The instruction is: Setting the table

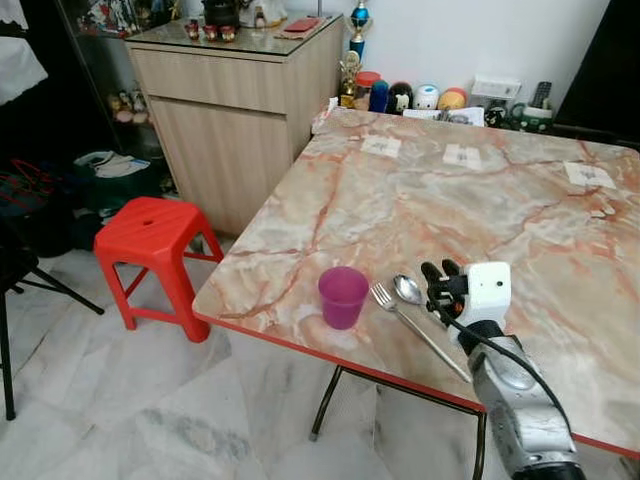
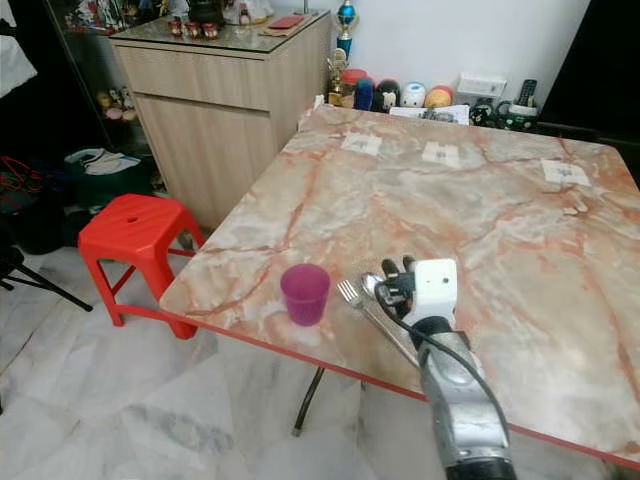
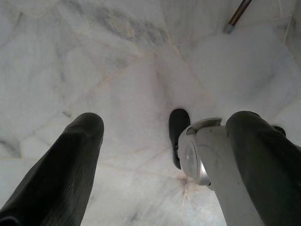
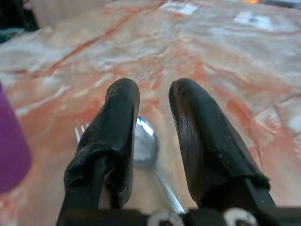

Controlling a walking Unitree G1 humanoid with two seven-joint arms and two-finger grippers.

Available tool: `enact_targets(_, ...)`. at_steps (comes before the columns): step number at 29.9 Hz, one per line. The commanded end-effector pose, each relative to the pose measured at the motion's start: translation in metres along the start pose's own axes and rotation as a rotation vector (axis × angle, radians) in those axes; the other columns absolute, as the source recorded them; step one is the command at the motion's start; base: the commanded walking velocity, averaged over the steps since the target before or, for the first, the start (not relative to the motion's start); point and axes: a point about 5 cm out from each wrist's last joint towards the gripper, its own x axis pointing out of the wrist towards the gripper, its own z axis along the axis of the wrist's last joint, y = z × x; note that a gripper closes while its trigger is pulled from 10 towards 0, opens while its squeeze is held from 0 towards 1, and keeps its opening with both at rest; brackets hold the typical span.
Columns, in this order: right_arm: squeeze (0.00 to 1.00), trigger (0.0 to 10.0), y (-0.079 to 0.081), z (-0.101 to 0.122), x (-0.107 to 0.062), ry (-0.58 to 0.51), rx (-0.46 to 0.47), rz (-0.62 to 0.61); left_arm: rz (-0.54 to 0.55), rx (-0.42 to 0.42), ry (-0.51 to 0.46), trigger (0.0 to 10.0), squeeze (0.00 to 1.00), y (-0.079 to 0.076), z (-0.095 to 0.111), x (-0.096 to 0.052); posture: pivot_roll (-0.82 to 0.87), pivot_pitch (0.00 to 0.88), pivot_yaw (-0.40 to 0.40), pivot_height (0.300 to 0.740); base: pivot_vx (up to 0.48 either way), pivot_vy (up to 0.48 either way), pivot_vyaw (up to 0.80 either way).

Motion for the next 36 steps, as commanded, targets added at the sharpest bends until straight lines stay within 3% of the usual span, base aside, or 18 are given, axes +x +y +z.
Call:
enact_targets(1,0.69,10.0,0.003,-0.001,-0.004,0.052,-0.049,0.121,0.002,-0.003,0.025,10.0,0.0,0.001,-0.006,-0.002,0.02,0.104,-0.001,0.74,0.0,0.0,0.0)
enact_targets(2,0.69,10.0,0.003,0.0,-0.005,0.051,-0.069,0.144,0.002,-0.002,0.025,10.0,0.0,0.002,-0.006,-0.002,0.02,0.104,-0.001,0.74,0.0,0.0,0.0)
enact_targets(3,0.77,10.0,0.002,0.001,-0.005,0.052,-0.067,0.154,0.002,-0.002,0.024,10.0,0.0,0.002,-0.006,-0.002,0.02,0.104,0.001,0.74,0.0,0.0,0.0)
enact_targets(9,0.7,10.0,-0.003,0.003,-0.008,0.13,-0.02,0.241,0.001,0.0,0.021,10.0,0.0,0.003,-0.004,-0.001,0.02,0.103,0.002,0.74,0.0,0.0,0.0)
enact_targets(10,0.0,10.0,-0.003,0.003,-0.008,0.14,-0.037,0.265,0.001,0.0,0.02,10.0,0.0,0.003,-0.004,-0.001,0.02,0.104,0.003,0.74,0.0,0.0,0.0)
enact_targets(17,0.0,10.0,-0.003,0.003,-0.008,0.14,-0.037,0.265,0.001,0.0,0.02,10.0,0.0,0.003,-0.004,-0.001,0.02,0.104,0.003,0.74,0.0,0.0,0.0)
enact_targets(21,0.0,10.0,-0.011,-0.011,-0.013,0.265,-0.121,0.332,-0.002,0.006,0.014,10.0,0.0,0.003,-0.002,-0.001,0.03,0.102,0.006,0.74,0.0,0.0,0.0)
enact_targets(24,0.0,10.0,-0.013,-0.014,-0.014,0.286,-0.135,0.341,-0.007,0.014,0.015,10.0,0.0,0.002,-0.002,-0.001,0.03,0.101,0.007,0.74,0.0,0.0,0.0)
enact_targets(25,0.75,10.0,-0.013,-0.014,-0.014,0.288,-0.137,0.342,-0.007,0.016,0.017,10.0,0.0,0.002,-0.002,-0.001,0.03,0.101,0.007,0.74,0.0,0.0,0.0)
enact_targets(26,0.88,10.0,-0.013,-0.014,-0.014,0.294,-0.137,0.344,-0.008,0.016,0.019,10.0,0.0,0.002,-0.003,-0.001,0.03,0.1,0.007,0.74,0.0,0.0,0.0)
enact_targets(28,0.92,10.0,-0.013,-0.015,-0.014,0.305,-0.14,0.344,-0.008,0.016,0.022,10.0,0.0,0.002,-0.003,-0.001,0.03,0.099,0.007,0.74,0.0,0.0,0.0)
enact_targets(29,0.89,10.0,-0.013,-0.015,-0.014,0.308,-0.142,0.34,-0.008,0.016,0.023,10.0,0.0,0.002,-0.004,-0.001,0.03,0.099,0.007,0.74,0.0,0.0,0.0)
enact_targets(30,0.62,10.0,-0.014,-0.015,-0.014,0.316,-0.14,0.332,-0.007,0.016,0.025,10.0,0.0,0.002,-0.004,-0.001,0.03,0.098,0.007,0.74,0.0,0.0,0.0)
enact_targets(31,0.04,10.0,-0.015,-0.015,-0.013,0.318,-0.139,0.326,-0.007,0.016,0.026,10.0,0.0,0.002,-0.004,-0.001,0.03,0.098,0.007,0.74,0.0,0.0,0.0)
enact_targets(36,0.0,10.0,-0.017,-0.017,-0.011,0.335,-0.136,0.319,-0.006,0.017,0.03,10.0,0.0,0.003,-0.003,-0.001,0.03,0.095,0.007,0.74,0.0,0.0,0.0)
